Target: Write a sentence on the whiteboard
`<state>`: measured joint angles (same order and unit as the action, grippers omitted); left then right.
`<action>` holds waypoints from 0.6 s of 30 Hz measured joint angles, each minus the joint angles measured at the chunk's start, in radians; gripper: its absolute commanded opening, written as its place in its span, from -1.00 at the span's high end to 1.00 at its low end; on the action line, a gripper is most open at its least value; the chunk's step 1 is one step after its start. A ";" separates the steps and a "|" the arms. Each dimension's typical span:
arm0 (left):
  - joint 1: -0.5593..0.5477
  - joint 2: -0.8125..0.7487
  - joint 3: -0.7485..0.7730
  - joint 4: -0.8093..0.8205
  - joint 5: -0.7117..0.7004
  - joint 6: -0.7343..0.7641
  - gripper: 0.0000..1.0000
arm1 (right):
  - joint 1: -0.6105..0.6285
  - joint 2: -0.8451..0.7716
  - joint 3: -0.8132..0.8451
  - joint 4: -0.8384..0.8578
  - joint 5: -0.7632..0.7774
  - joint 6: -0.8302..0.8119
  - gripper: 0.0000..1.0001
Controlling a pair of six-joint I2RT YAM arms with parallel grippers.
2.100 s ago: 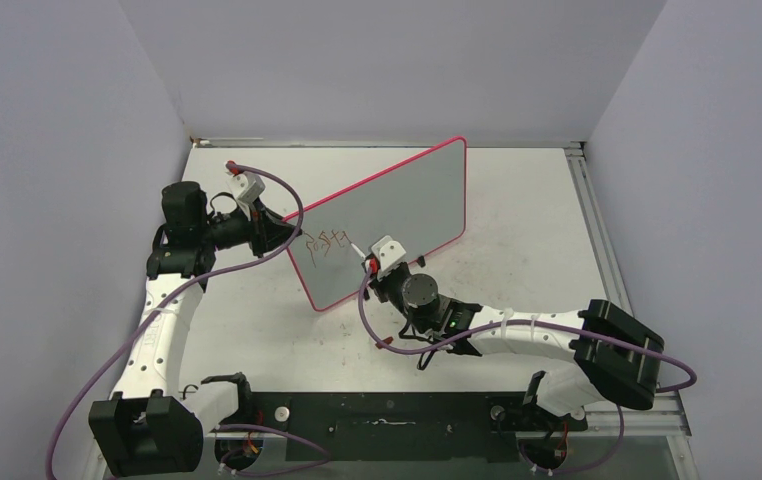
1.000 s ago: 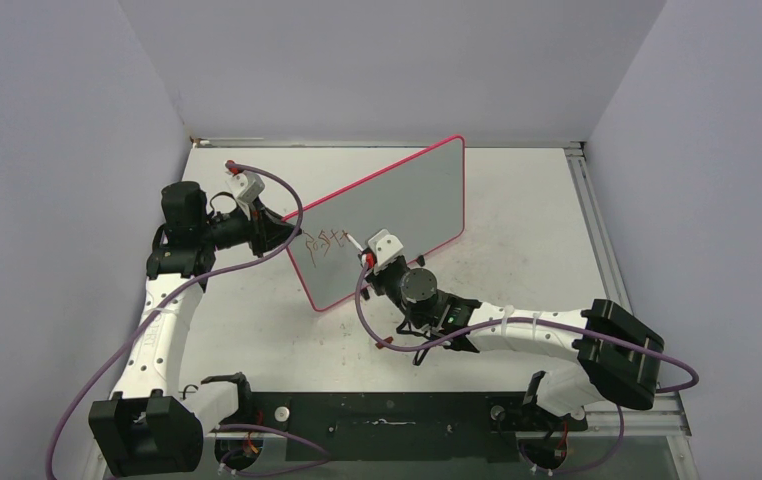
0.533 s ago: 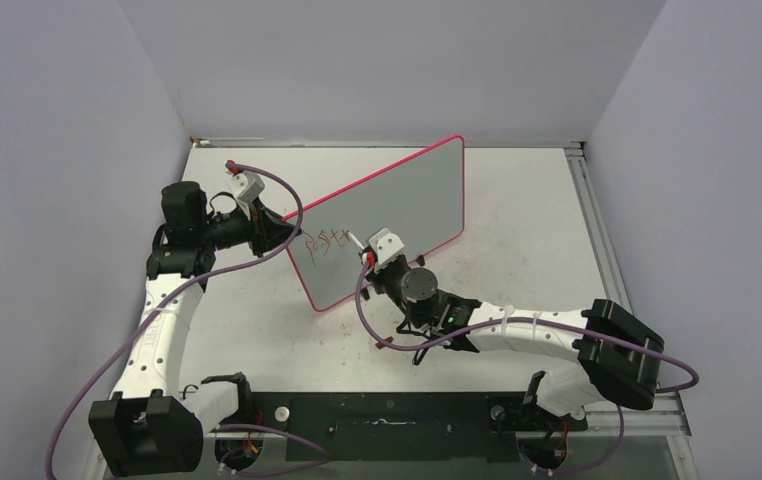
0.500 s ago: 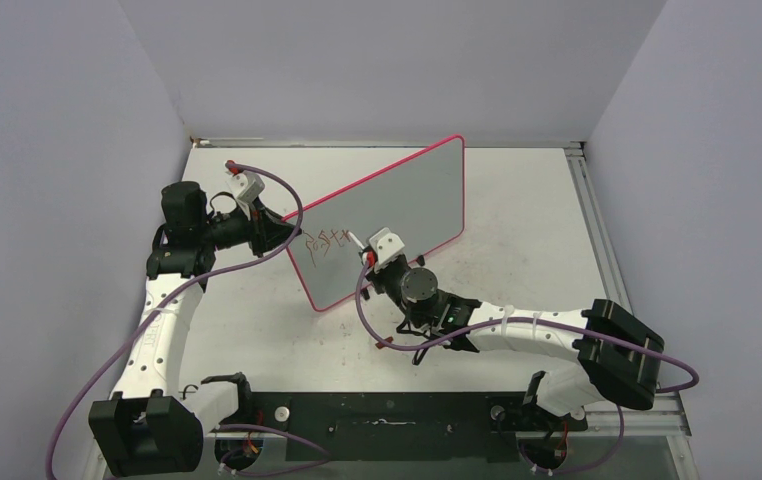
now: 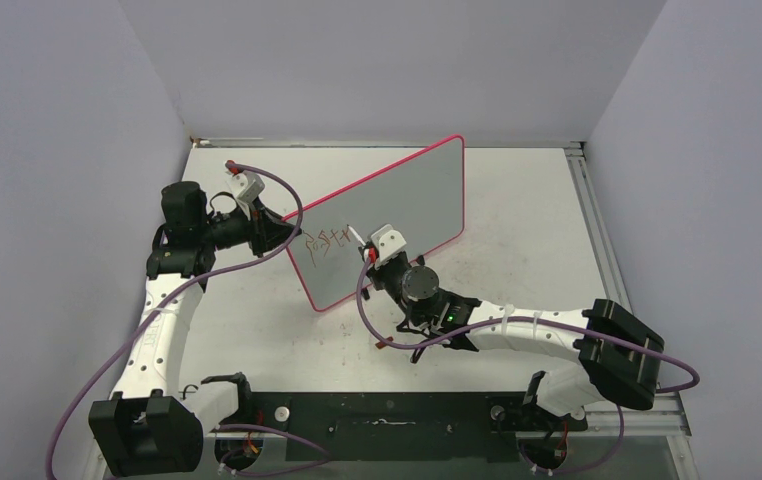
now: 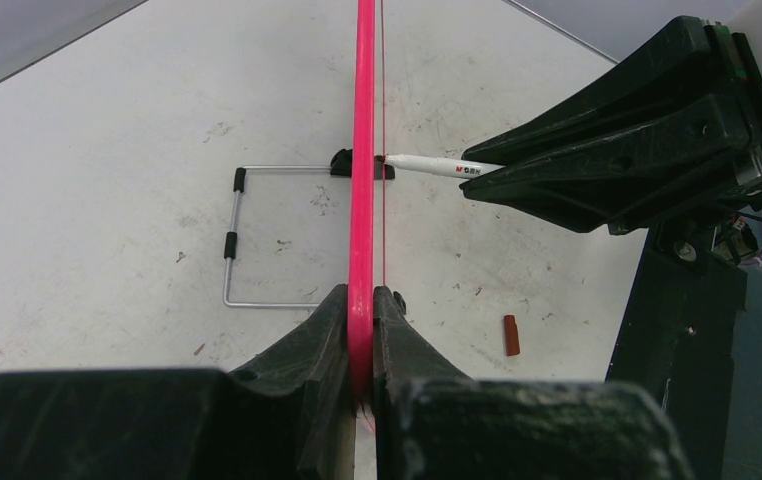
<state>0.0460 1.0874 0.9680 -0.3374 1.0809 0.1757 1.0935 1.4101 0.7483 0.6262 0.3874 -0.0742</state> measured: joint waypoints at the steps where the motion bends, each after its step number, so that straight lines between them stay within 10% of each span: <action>1: 0.000 0.000 0.000 0.000 0.000 0.000 1.00 | 0.000 0.000 0.000 0.000 0.000 0.000 0.89; 18: 0.000 -0.001 0.000 -0.002 0.009 0.002 1.00 | -0.007 -0.068 -0.020 -0.004 -0.040 0.000 0.89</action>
<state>0.0456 1.0866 0.9680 -0.3389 1.0897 0.1780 1.0863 1.3426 0.7284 0.6224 0.3473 -0.0742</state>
